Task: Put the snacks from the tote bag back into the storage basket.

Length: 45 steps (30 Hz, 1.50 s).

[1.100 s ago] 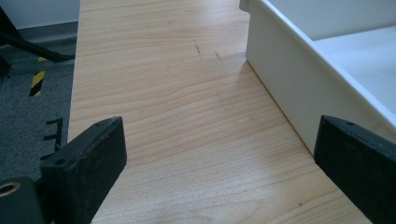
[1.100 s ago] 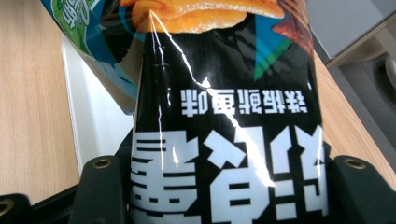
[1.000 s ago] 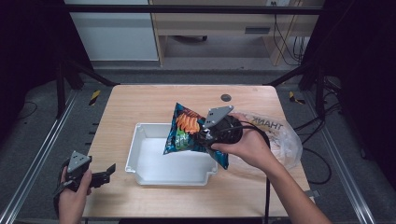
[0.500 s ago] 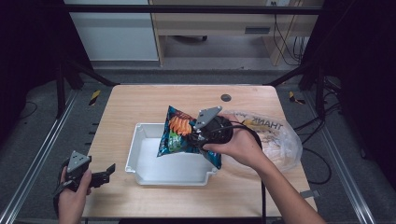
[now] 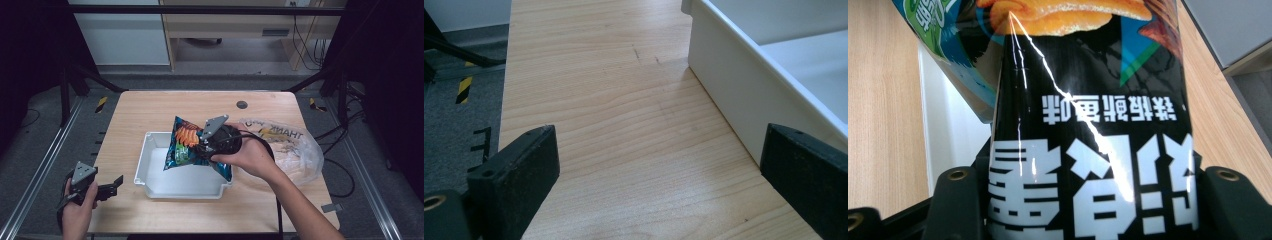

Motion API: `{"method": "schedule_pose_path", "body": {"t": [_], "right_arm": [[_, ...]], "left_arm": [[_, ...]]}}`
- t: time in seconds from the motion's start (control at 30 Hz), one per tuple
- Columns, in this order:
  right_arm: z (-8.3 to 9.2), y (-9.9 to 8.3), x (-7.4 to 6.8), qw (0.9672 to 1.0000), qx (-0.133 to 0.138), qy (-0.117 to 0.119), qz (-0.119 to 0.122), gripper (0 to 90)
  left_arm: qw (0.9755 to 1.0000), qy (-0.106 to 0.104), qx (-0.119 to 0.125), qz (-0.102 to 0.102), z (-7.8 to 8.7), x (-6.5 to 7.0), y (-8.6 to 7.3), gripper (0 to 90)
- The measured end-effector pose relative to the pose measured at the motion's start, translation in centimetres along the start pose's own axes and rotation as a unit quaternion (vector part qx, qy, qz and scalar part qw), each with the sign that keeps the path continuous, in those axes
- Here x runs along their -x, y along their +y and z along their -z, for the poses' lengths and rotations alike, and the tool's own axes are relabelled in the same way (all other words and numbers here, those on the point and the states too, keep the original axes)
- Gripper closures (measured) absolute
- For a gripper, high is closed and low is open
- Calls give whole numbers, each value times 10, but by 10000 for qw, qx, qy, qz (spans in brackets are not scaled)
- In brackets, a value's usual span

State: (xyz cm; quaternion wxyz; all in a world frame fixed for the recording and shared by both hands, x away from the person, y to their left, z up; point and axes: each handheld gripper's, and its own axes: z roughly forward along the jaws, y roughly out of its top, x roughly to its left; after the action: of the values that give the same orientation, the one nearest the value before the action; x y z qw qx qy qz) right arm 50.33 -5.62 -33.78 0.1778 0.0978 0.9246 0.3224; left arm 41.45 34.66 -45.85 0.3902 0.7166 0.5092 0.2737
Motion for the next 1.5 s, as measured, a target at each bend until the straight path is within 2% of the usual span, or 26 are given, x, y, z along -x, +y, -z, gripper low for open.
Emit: {"method": "schedule_pose_path", "body": {"t": [0.63,1.5], "right_arm": [[-15,4,-4,9999,-102,91,66,392],[-43,9,-10,9994,-99,287,166,393]], "left_arm": [[10000,12,20,11,0,0,0,23],[10000,3,11,9,0,-1,0,23]]}}
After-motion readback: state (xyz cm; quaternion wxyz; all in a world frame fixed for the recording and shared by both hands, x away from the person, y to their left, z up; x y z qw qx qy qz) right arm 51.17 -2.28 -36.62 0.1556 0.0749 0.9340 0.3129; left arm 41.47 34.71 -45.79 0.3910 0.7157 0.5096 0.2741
